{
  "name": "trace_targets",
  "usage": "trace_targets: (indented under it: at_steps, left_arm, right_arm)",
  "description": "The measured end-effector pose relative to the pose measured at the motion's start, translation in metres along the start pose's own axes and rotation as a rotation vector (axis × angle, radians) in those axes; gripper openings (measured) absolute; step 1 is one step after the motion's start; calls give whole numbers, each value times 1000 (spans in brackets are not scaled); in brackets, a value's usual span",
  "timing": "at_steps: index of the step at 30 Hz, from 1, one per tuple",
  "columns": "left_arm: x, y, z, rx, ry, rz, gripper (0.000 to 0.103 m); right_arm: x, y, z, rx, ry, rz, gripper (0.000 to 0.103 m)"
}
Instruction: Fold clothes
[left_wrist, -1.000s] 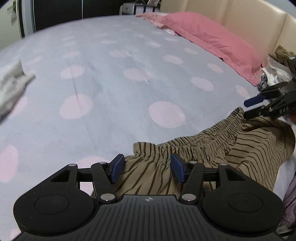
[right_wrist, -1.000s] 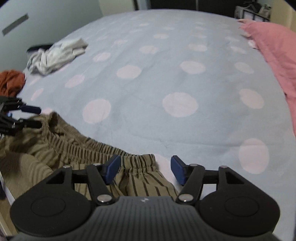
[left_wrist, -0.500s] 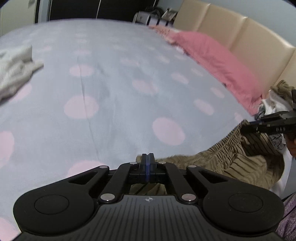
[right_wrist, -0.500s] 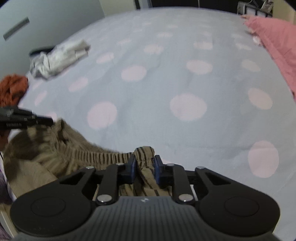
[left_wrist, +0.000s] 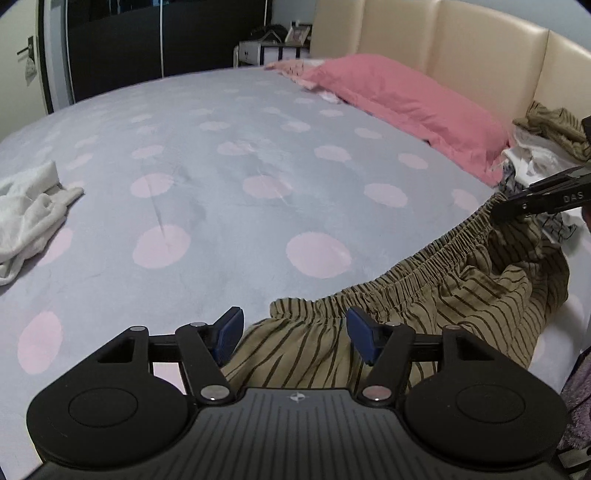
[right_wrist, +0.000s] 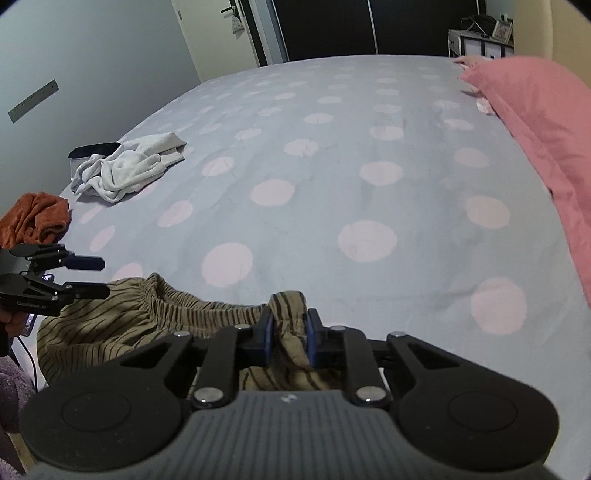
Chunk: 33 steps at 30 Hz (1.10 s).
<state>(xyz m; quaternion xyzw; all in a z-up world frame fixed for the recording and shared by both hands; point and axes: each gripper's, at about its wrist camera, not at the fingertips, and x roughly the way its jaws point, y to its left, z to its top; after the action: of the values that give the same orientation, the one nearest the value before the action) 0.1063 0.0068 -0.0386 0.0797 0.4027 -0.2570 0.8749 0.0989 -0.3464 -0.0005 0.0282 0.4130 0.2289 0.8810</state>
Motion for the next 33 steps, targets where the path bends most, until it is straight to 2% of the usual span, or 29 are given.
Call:
trace_targets:
  at_steps: [4,7,8,9,10,11,12,14,17,20,26,33]
  left_arm:
    - [27,3,0,-5,64,39,61]
    - [42,7,2,-26,84,35,61]
    - [46,8,2,-35,90,27,58]
    - [49,10,3,-50,100,16,52]
    - [52,12,4,-68,113,7,39]
    - [55,13,5,-87,124,-6,31]
    - [56,14,6,-95,131,-4,30]
    - [58,14,6,-93,143,17,19]
    - [58,15,5,-100,147,24,10]
    - [51,14,6,-114,119,30,5]
    - [12,17,20,-159,10,32,4]
    - [-49,14,44,-142,-112,86,4]
  right_arm:
    - [4,1,-3,4,2,8,20]
    - [6,-2,-2,8,2,11,20]
    - [7,-3,-1,9,4,11,20]
    - [8,-4,-1,10,8,9,20]
    - [10,-5,0,10,10,8,20]
    - [12,-6,1,10,13,9,20]
    - [13,-6,1,10,16,10,20]
    - [16,-7,3,7,21,11,20]
    - [17,-8,3,3,25,13,20]
    - [17,-8,1,4,29,9,20]
    - [11,-2,2,-13,17,-12,20]
    - [-10,12,16,-38,-73,-47,19]
